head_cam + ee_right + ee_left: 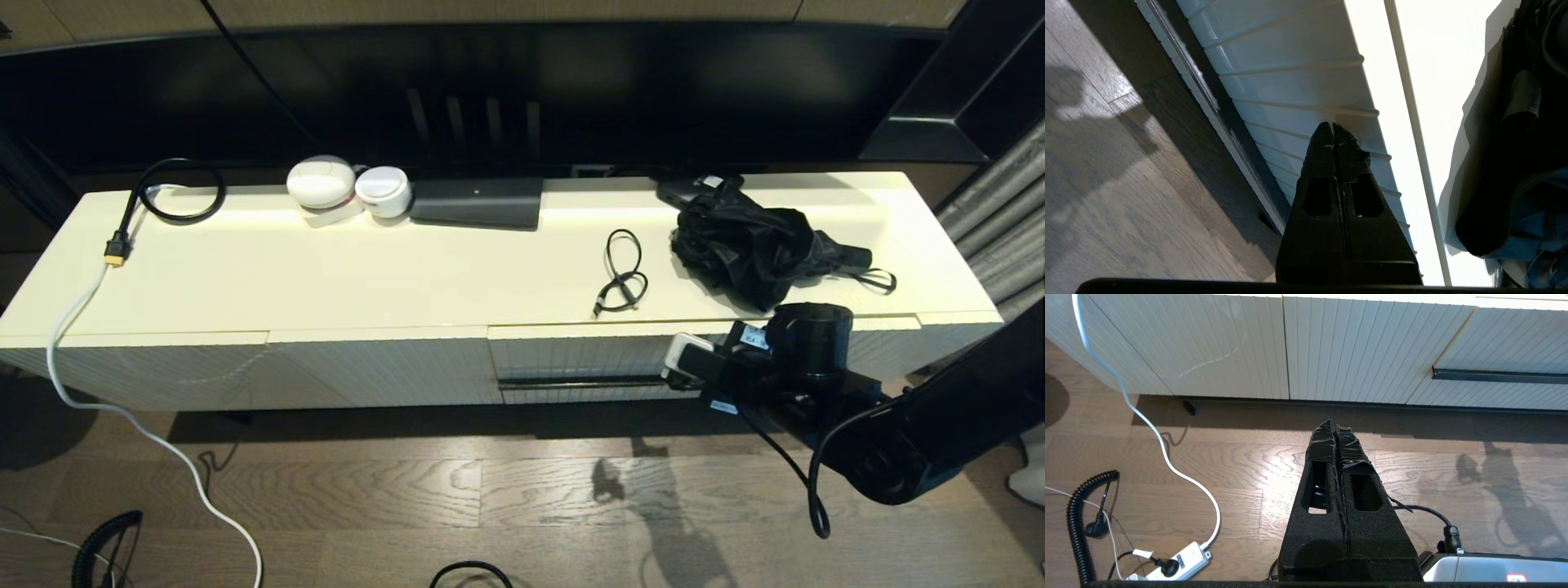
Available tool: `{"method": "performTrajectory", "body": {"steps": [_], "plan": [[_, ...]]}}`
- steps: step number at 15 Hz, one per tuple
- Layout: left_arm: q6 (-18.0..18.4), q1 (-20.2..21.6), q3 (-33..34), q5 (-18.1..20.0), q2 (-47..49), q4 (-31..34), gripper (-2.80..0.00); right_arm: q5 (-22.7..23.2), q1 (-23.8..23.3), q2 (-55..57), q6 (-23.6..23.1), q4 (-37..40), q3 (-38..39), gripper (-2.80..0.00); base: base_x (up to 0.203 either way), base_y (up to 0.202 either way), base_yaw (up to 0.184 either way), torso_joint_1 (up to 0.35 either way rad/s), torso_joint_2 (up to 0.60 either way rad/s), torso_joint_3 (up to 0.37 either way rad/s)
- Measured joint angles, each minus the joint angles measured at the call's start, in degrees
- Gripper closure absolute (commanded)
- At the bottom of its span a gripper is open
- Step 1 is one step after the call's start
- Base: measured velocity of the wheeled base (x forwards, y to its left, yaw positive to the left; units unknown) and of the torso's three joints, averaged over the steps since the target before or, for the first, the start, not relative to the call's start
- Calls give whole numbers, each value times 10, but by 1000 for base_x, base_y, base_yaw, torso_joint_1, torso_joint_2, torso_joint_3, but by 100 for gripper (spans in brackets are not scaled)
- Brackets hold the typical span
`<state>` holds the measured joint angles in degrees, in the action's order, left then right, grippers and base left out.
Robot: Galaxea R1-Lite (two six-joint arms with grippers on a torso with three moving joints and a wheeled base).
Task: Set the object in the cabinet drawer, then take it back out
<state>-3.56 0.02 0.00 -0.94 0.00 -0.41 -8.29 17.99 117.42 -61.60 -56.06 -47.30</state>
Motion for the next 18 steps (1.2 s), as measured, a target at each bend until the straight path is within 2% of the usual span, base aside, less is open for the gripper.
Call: {"method": "performTrajectory", "body": {"steps": [4,7,9,14,18], "plan": [[0,0,0,0,0,0,0,1,-7,1,0,-1,-7,0,0,0,0,0,0,0],[0,0,0,0,0,0,0,-1,-11,-29,0,2,19,0,0,0,0,0,0,0],[0,0,0,0,0,0,0,-1,-11,-75,1,38,40,0,0,0,0,0,0,0],[0,0,0,0,0,0,0,0,-13,-253,3,190,78,0,0,0,0,0,0,0],[0,0,0,0,0,0,0,1,-58,-461,16,399,81,0,0,0,0,0,0,0]]}}
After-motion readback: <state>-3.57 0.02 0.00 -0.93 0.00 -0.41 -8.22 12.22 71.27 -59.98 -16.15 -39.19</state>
